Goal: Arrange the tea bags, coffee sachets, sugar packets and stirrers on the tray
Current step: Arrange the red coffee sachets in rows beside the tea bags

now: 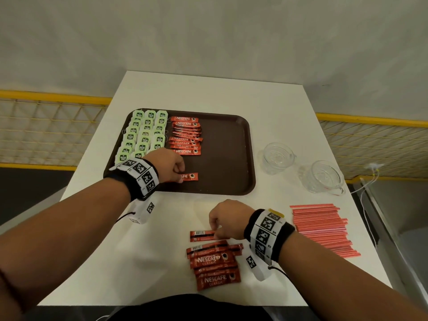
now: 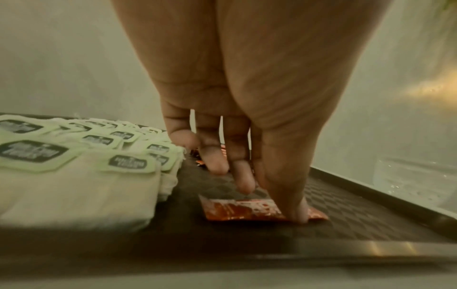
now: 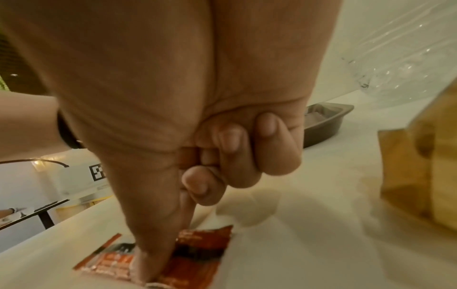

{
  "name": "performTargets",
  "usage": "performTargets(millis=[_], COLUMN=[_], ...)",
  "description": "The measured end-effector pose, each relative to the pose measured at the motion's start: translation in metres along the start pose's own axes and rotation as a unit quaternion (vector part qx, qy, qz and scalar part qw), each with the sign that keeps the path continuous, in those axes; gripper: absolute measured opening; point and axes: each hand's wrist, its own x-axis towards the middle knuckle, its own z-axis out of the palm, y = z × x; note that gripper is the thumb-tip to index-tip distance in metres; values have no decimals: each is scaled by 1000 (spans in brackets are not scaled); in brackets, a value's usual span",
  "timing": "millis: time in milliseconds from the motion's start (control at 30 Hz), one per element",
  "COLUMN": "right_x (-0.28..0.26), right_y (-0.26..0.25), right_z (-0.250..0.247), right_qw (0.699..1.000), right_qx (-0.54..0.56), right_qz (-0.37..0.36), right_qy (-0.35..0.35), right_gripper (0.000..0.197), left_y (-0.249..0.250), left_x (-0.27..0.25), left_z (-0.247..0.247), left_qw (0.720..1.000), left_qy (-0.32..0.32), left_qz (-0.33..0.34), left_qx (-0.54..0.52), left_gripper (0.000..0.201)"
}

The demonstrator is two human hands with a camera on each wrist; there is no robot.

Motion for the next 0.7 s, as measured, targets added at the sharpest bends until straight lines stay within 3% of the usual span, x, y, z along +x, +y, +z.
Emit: performTargets(millis=[200,300,467,700], right_x=[1,-2,-6,-6], right_y=[-3,-3,-1,-6], right_z=[0,1,2,-1], right_qw=[1000,1000,997,983], right_qx=[0,14,63,130], right_qz=[14,13,26,35], right_qy=[9,23,46,123], right_gripper=[8,5,15,16], left_y=[12,13,8,8], left_x=[23,38,56,58], left_z=[-11,-19,-24,-24], left_qw=[995,995,993,993], left_qy=[-65,-57,-39,-7], left_qz=[-5,-14,-19,5], left_qx=[72,86,111,114], left_gripper=[21,20,19,20])
